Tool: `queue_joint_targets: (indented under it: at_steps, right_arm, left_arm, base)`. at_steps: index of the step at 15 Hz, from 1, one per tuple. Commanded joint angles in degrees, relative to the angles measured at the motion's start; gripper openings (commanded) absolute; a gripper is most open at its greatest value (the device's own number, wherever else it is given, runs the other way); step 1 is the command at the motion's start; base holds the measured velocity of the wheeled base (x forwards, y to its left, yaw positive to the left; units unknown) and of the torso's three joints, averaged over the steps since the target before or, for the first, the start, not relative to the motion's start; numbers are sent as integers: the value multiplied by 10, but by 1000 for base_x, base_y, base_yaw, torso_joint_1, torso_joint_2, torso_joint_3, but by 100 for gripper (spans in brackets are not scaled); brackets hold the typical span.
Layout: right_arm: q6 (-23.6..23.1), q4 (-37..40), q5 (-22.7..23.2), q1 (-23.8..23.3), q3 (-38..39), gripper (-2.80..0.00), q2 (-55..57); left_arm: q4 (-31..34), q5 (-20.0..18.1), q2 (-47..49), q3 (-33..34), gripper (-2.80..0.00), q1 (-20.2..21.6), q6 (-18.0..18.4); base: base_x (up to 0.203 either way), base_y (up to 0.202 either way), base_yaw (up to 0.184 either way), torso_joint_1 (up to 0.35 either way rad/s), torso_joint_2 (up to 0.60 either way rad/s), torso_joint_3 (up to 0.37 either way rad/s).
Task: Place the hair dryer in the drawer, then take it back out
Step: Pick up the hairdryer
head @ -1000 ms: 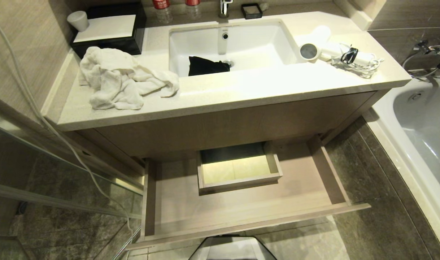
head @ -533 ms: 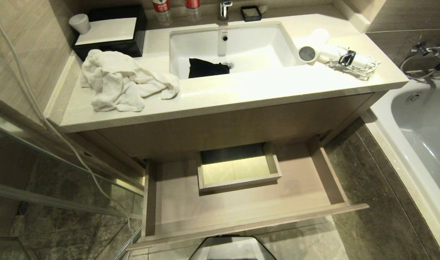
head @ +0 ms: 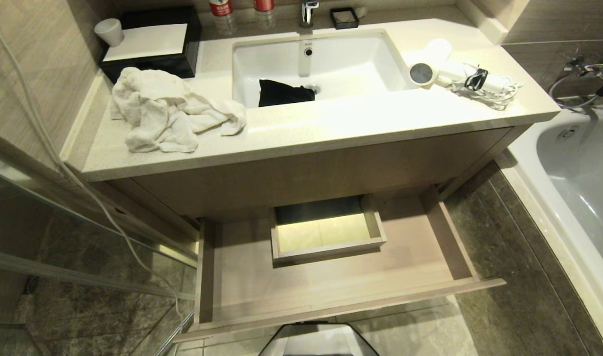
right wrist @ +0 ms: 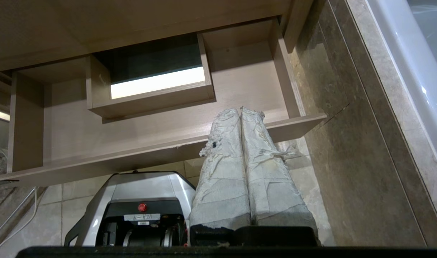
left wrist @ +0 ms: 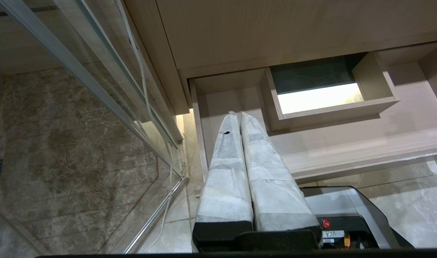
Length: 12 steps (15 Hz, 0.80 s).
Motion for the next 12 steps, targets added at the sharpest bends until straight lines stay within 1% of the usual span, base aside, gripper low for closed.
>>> queue_joint_targets:
  at_steps: [1, 12]
  right_arm:
    - [0, 1, 0, 0, 0, -280, -1]
    - [0, 1, 0, 0, 0, -280, -1]
  left_arm:
    - [0, 0, 0, 0, -280, 0, 0]
    - [0, 0, 0, 1, -280, 0, 0]
  base:
    - [0, 0, 0, 0, 0, 0]
    - [0, 0, 0, 0, 0, 0]
